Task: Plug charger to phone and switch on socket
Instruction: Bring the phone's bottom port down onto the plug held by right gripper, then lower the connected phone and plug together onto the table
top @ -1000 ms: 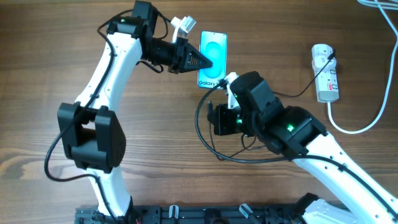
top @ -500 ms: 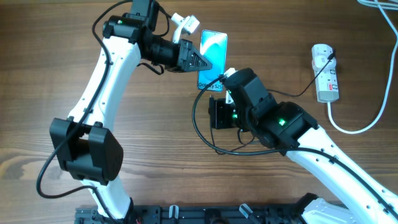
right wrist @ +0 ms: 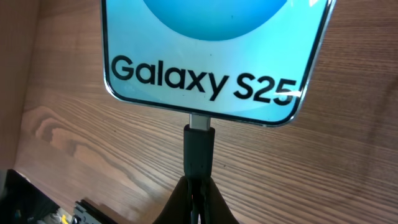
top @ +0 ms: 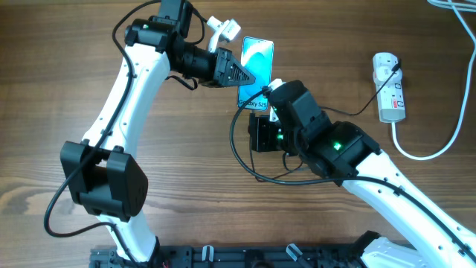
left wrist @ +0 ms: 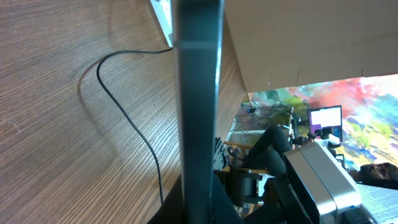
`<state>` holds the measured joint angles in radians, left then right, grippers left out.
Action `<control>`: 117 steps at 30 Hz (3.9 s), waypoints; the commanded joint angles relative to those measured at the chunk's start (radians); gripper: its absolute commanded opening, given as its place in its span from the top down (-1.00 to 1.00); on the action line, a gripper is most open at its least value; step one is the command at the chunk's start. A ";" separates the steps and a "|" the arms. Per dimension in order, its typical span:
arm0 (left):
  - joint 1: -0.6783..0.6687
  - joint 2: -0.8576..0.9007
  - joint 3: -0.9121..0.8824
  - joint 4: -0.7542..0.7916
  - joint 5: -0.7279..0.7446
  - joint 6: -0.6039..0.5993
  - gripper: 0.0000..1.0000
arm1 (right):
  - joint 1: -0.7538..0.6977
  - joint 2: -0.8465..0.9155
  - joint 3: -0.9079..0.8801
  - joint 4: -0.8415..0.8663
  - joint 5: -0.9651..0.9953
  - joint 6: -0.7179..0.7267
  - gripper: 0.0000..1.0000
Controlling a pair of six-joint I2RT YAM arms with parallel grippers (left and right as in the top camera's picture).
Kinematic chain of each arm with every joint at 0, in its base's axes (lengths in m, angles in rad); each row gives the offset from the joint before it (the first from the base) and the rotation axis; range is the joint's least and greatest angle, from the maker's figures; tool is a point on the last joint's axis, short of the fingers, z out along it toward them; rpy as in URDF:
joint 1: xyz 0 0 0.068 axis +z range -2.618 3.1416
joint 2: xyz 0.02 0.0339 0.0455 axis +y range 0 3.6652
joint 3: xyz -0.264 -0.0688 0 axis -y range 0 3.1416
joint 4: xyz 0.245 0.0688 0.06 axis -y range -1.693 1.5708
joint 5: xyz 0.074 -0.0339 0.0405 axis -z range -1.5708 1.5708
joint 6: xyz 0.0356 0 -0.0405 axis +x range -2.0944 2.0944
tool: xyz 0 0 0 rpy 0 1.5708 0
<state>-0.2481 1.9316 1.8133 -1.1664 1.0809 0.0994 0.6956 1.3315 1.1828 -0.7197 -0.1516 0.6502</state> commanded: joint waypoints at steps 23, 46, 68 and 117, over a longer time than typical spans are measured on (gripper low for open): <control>-0.003 -0.029 0.012 -0.019 0.036 -0.003 0.92 | -0.004 0.008 0.029 0.003 -0.026 -0.016 0.91; -0.018 -0.029 0.012 -0.019 0.035 -0.003 0.92 | -0.004 0.008 0.029 -0.022 0.074 -0.011 0.91; -0.018 -0.029 0.012 -0.022 0.028 -0.003 0.92 | -0.055 0.008 0.029 0.077 0.055 -0.051 0.91; -0.062 0.277 -0.201 0.270 -0.451 -0.265 0.91 | -0.055 0.118 -0.014 -0.108 -0.031 0.059 -0.99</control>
<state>-0.3077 2.1983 1.6241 -0.9131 0.6357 -0.1638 0.6441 1.4441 1.1801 -0.8299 -0.1684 0.6964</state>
